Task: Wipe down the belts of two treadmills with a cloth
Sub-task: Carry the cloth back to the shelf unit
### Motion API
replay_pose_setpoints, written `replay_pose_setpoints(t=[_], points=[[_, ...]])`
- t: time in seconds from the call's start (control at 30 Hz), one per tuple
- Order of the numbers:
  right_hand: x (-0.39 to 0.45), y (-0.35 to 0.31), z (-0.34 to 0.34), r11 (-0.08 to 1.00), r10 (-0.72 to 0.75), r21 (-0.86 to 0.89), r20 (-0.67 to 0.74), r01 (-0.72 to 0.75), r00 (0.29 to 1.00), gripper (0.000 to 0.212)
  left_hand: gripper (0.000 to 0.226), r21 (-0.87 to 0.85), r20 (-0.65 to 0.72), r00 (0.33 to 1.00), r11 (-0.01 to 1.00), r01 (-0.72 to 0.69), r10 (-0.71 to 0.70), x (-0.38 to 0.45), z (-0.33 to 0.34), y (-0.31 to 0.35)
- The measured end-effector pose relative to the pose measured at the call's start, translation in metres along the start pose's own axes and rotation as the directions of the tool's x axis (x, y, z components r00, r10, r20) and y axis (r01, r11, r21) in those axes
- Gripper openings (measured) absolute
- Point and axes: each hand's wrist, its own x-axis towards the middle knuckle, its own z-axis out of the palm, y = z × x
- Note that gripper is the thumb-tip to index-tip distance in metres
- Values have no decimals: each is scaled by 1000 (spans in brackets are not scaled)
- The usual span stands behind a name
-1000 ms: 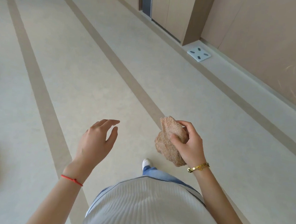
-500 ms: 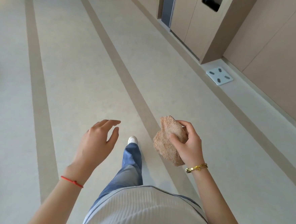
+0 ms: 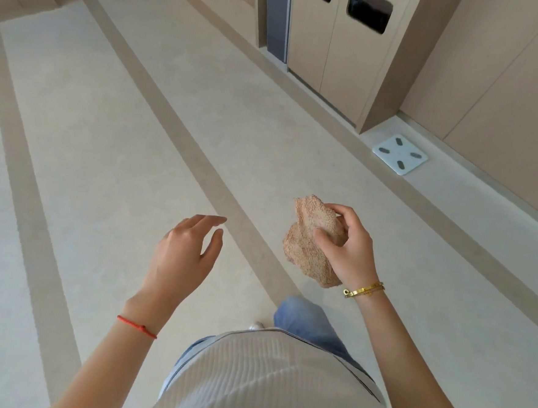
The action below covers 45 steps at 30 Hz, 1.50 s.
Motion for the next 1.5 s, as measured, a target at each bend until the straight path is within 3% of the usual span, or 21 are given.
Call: replay_pose_setpoints(t=[0.3, 0.67, 1.0, 1.2, 1.5], points=[[200, 33, 6, 995, 98, -2, -58, -98, 994, 38, 25, -30, 82, 996, 999, -40, 42, 224, 51, -11], [512, 9, -28, 999, 47, -15, -77, -49, 996, 38, 25, -92, 11, 998, 994, -65, 67, 535, 96, 19], [720, 19, -5, 997, 76, 3, -54, -76, 996, 39, 27, -70, 40, 996, 995, -77, 80, 752, 134, 2], [859, 12, 18, 995, 98, 33, -105, -95, 990, 38, 26, -82, 32, 984, 981, -173, 176, 915, 145, -15], [1040, -15, 25, 996, 95, 27, -297, -91, 950, 38, 27, -83, 98, 926, 930, -357, 364, 1137, 149, -18]])
